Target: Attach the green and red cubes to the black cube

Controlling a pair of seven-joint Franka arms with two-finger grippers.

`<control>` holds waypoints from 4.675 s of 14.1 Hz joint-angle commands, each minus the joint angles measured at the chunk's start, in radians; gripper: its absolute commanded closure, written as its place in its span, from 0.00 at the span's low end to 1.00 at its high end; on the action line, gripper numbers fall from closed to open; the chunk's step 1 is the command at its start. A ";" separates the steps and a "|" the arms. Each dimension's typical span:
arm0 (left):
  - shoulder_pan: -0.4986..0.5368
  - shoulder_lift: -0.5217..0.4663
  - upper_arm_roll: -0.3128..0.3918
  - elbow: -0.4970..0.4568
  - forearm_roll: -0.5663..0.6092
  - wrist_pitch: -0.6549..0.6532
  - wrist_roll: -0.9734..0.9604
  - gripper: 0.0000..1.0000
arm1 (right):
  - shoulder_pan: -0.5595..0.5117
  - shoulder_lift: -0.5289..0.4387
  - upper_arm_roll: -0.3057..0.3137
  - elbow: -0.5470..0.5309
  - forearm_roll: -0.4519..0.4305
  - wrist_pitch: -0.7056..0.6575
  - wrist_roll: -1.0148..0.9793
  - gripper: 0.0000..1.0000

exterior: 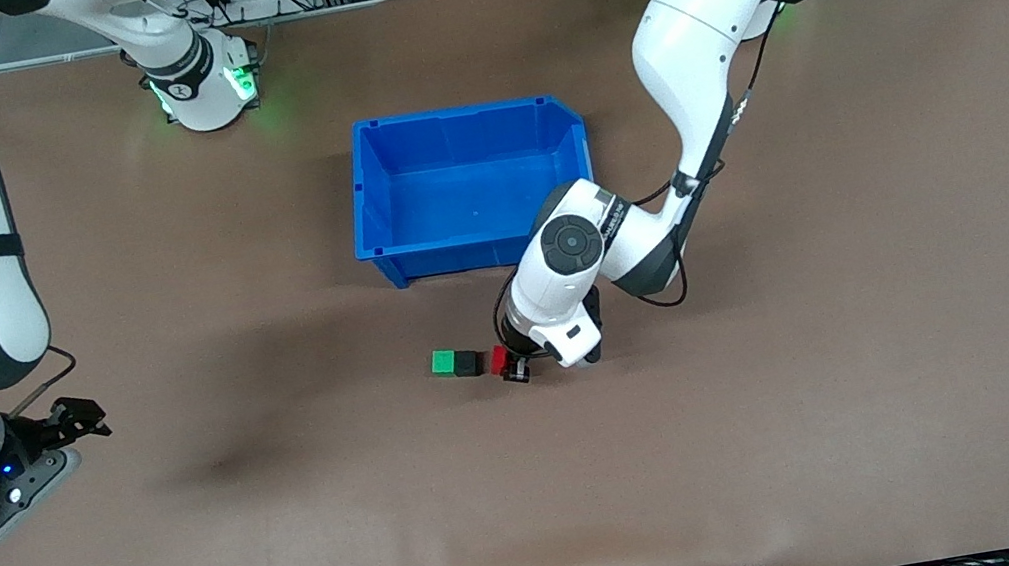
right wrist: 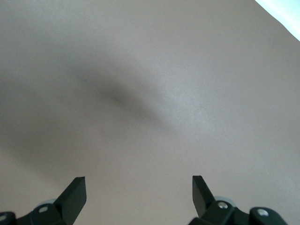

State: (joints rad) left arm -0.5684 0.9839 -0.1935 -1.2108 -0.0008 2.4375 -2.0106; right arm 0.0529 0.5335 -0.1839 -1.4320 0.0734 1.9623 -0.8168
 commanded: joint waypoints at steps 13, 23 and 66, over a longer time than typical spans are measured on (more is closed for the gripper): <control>-0.068 0.105 0.035 0.114 -0.011 0.001 -0.129 1.00 | -0.018 -0.004 0.014 -0.013 0.002 -0.003 -0.013 0.00; -0.074 0.130 0.037 0.149 -0.011 0.020 -0.148 1.00 | -0.021 -0.023 0.014 -0.010 0.012 -0.006 0.167 0.00; 0.625 -0.979 0.034 -0.276 0.047 -1.002 1.710 0.00 | -0.048 -0.464 0.034 0.025 0.032 -0.687 0.851 0.00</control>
State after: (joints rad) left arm 0.0432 0.0511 -0.1517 -1.4021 0.0333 1.3893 -0.3450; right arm 0.0209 0.0989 -0.1644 -1.3956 0.0958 1.2931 0.0964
